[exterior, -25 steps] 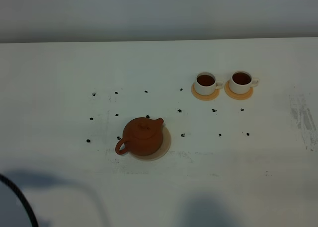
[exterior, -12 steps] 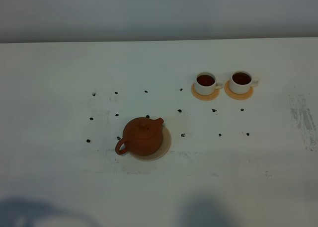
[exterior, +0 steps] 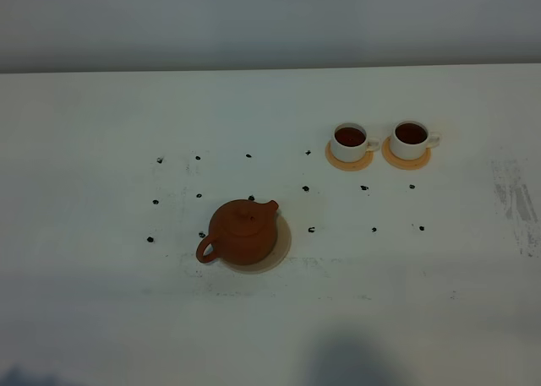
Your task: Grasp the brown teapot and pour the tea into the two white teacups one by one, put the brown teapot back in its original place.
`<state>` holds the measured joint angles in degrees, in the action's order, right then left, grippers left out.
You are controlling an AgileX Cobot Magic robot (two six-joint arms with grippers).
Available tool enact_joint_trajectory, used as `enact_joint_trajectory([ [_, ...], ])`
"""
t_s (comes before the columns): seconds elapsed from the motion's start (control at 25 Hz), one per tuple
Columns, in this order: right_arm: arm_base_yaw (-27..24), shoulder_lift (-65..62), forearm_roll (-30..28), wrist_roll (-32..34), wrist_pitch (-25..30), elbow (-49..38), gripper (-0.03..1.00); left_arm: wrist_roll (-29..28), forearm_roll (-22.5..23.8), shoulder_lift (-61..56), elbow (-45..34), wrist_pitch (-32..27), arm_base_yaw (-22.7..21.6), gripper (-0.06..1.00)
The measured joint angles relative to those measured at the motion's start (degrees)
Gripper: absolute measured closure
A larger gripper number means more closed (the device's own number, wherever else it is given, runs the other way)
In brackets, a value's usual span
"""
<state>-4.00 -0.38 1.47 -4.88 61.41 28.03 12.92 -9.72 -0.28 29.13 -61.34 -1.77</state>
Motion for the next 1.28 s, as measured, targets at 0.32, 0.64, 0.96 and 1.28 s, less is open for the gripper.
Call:
enact_joint_trajectory([
  [0.32, 0.0, 0.0, 0.0, 0.0, 0.0, 0.0, 0.45, 0.0, 0.15, -0.11, 0.0, 0.0, 0.16, 0.58],
  [0.64, 0.0, 0.0, 0.0, 0.0, 0.0, 0.0, 0.45, 0.0, 0.26, -0.17, 0.0, 0.0, 0.16, 0.58],
  [0.96, 0.0, 0.0, 0.0, 0.0, 0.0, 0.0, 0.45, 0.0, 0.26, -0.17, 0.0, 0.0, 0.16, 0.58],
  [1.28, 1.07, 0.0, 0.14, 0.0, 0.0, 0.0, 0.45, -0.06, 0.26, -0.23, 0.0, 0.0, 0.16, 0.58],
])
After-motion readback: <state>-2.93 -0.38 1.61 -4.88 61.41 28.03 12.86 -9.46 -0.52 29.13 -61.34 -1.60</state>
